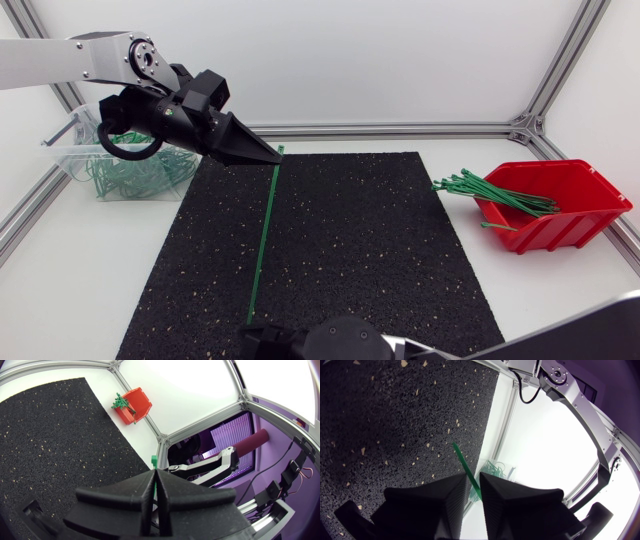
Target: Take a green cable tie from the red box, thread the tail through the head to close it, then place it in the transparent bin on the left.
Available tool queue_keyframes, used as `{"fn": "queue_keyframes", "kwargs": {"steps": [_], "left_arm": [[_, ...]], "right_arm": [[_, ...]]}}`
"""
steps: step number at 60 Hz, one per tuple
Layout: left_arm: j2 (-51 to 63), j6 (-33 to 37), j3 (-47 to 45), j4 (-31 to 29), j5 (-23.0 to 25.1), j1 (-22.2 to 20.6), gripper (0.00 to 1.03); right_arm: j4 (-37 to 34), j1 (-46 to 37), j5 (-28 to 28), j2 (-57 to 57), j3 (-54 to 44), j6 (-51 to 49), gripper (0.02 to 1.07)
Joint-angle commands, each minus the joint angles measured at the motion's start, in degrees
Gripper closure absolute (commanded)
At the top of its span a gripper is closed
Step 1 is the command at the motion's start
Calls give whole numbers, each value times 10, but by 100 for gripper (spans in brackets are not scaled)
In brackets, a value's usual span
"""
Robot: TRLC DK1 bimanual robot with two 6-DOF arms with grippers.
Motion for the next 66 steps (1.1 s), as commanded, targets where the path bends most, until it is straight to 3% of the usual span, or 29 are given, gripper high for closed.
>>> {"fn": "queue_keyframes", "kwargs": {"steps": [1,57,66], "left_arm": [[8,15,6,-14,3,-1,100],[8,18,9,-18,3,-1,100],[9,18,10,-19,3,0,100]], "right_arm": [[8,6,7,13,-12,2,84],[6,-16,18,-43,-38,23,89],[6,-15,17,-45,-44,29,94]]}}
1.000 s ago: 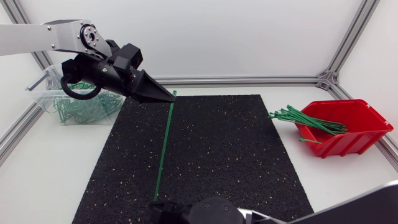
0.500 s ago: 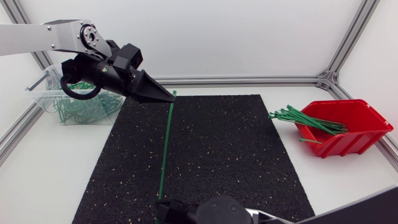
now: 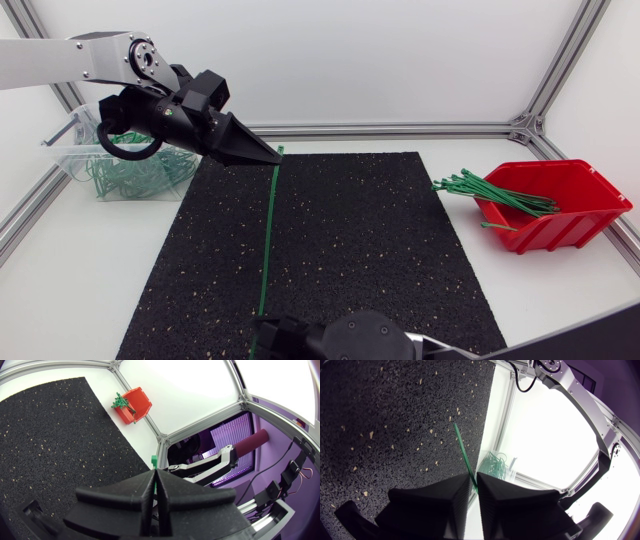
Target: Take a green cable tie from the red box, thread the tail through the head to close it, then place it in the transparent bin on the left.
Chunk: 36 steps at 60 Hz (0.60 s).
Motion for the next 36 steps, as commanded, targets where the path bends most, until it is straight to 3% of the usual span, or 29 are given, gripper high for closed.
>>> {"fn": "queue_keyframes", "kwargs": {"steps": [1,6,23,36], "left_arm": [[9,16,10,-14,3,0,100],[9,16,11,-14,3,-1,100],[4,29,4,-17,3,2,100],[-26,66,-21,-18,10,13,100]], "right_arm": [[6,0,4,-9,-15,8,95],[5,-1,4,-9,-18,8,101],[-4,-2,11,-25,2,75,101],[-59,-3,6,-64,20,205,101]]}}
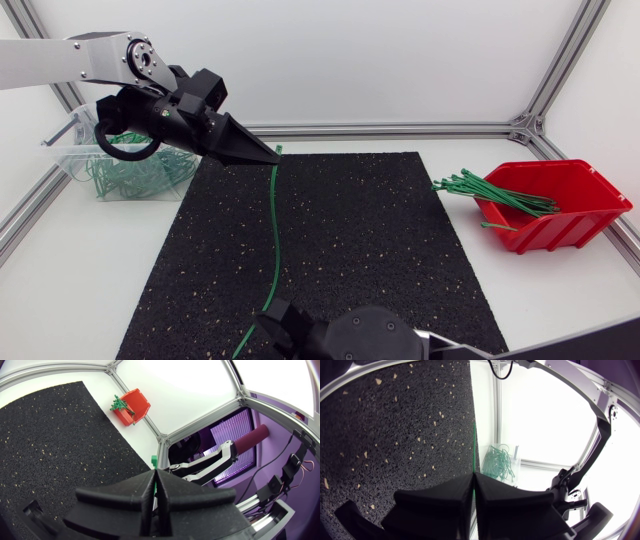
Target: Take a green cable tie from the red box, thread the tail through the head to close it, then place it in the transparent bin on the left.
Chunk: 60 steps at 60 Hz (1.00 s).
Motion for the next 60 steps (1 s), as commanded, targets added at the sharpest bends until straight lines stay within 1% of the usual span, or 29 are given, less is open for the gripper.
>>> {"fn": "queue_keyframes", "kwargs": {"steps": [1,6,10,12,17,21,29,34,39,44,51,60], "left_arm": [[-24,33,-18,-13,8,8,100],[-26,54,-31,-13,14,8,100],[-25,72,-44,-8,23,10,100],[-25,80,-49,-8,29,10,100],[-28,93,-59,-5,35,12,100],[-31,97,-71,4,38,11,100],[-38,98,-88,17,47,5,100],[-45,98,-96,25,50,3,100],[-54,98,-103,38,54,2,100],[-73,98,-120,73,58,3,100],[-81,98,-137,104,64,10,100],[-87,98,-163,156,71,33,100]], "right_arm": [[-25,-3,0,-29,17,64,101],[-104,-5,-13,-62,34,135,101],[-201,-18,-40,-100,58,203,101],[-230,-25,-50,-112,67,234,101],[-263,-42,-78,-140,74,285,101],[-305,-57,-105,-167,84,341,101],[-350,-72,-135,-204,89,392,101],[-357,-78,-142,-213,87,414,101],[-369,-81,-163,-219,88,446,101],[-372,-99,-200,-227,89,470,101],[-377,-104,-217,-231,97,515,102],[-401,-108,-240,-231,121,580,102]]}}
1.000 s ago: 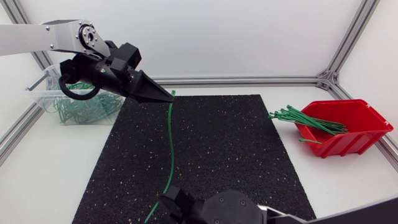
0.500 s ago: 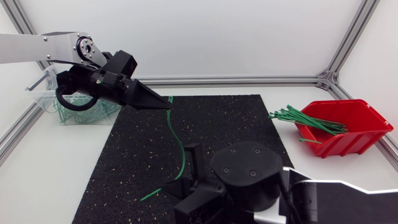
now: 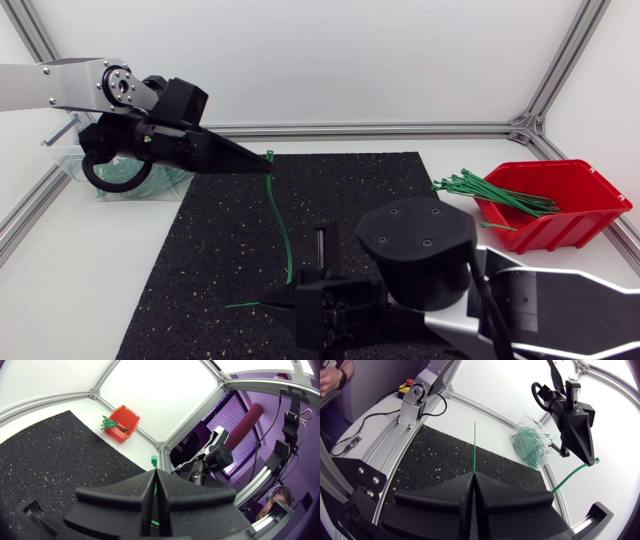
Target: Take a green cable tie from the red box, thread the tail through the head to close it, then place it in the transparent bin on the left.
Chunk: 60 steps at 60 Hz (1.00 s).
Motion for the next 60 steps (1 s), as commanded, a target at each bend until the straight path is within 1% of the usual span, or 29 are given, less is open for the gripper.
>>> {"fn": "queue_keyframes", "kwargs": {"steps": [1,5,12,19,27,33,36,38,46,53,60], "left_arm": [[-10,13,-28,19,14,18,100],[-8,14,-40,44,17,26,100],[13,13,-51,74,20,33,100],[37,14,-59,103,21,33,100],[54,14,-65,124,36,27,100],[63,14,-67,142,37,18,100],[66,14,-73,157,37,14,100],[67,14,-75,165,37,12,100],[71,14,-77,178,38,9,100],[78,14,-77,188,41,6,100],[78,14,-82,189,41,-6,100]], "right_arm": [[-16,-7,-12,-6,26,49,102],[-34,-10,-25,-5,36,69,102],[-44,-18,-39,1,46,107,102],[-57,-30,-80,14,54,166,102],[-67,-42,-128,27,53,210,102],[-67,-55,-160,33,55,239,102],[-69,-65,-184,37,58,258,102],[-73,-76,-209,40,62,279,102],[-74,-100,-251,48,69,317,101],[-76,-114,-271,49,71,334,101],[-101,-121,-297,45,77,351,101]]}}
